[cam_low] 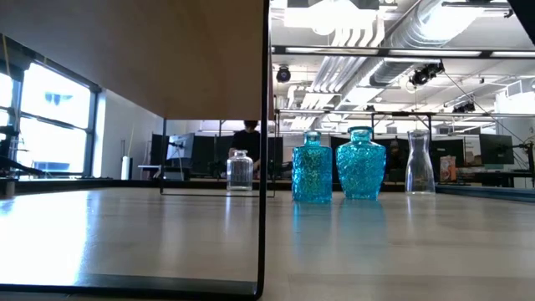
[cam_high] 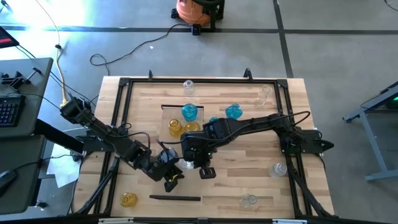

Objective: Sort vases onto shelf
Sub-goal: Put the top middle transparent vase on the shelf

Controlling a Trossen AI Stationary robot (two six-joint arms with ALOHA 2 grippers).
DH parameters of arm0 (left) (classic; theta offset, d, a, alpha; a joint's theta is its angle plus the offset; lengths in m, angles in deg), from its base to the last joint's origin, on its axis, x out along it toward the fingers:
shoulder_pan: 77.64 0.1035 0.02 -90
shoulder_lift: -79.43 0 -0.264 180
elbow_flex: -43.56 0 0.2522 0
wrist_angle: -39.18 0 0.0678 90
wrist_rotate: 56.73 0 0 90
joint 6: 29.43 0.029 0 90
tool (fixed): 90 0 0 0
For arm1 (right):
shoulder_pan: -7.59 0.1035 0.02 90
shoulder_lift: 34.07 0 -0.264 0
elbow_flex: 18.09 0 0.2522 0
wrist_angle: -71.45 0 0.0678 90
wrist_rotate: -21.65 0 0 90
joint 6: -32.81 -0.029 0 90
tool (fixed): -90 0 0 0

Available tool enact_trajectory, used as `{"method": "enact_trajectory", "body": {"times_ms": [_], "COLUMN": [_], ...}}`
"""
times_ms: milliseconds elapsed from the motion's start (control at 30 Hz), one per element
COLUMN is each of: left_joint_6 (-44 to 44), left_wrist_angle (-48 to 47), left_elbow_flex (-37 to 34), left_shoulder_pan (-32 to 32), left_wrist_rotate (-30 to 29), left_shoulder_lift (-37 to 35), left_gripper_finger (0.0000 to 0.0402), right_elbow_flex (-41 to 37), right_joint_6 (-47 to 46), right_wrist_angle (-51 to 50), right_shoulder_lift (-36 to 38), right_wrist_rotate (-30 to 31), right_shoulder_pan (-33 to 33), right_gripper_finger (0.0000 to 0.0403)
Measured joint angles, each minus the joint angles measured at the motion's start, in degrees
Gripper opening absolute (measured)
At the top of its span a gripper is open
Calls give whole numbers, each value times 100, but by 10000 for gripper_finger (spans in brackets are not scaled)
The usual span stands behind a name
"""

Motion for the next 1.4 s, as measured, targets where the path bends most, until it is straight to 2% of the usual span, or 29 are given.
{"method": "enact_trajectory", "body": {"times_ms": [233, 400, 967, 1300, 1400], "left_joint_6": [297, 561, 617, 713, 728], "left_wrist_angle": [-168, -503, -665, -714, -759], "left_elbow_flex": [317, 588, 569, 570, 568], "left_shoulder_pan": [-44, 24, 106, 185, 185], "left_wrist_rotate": [-197, -351, -386, -326, -420], "left_shoulder_lift": [-86, -97, -33, 163, 163], "left_gripper_finger": [97, 97, 97, 97, 97], "right_elbow_flex": [2, 2, -9, -9, -9], "right_joint_6": [14, -10, -51, 1, 93], "right_wrist_angle": [-160, -201, 98, 145, 162], "right_shoulder_lift": [18, 18, 3, 5, 11], "right_wrist_rotate": [-48, -432, -928, -981, -835], "right_shoulder_pan": [0, 2, -166, -162, -163], "right_gripper_finger": [6, 6, 7, 7, 7]}}
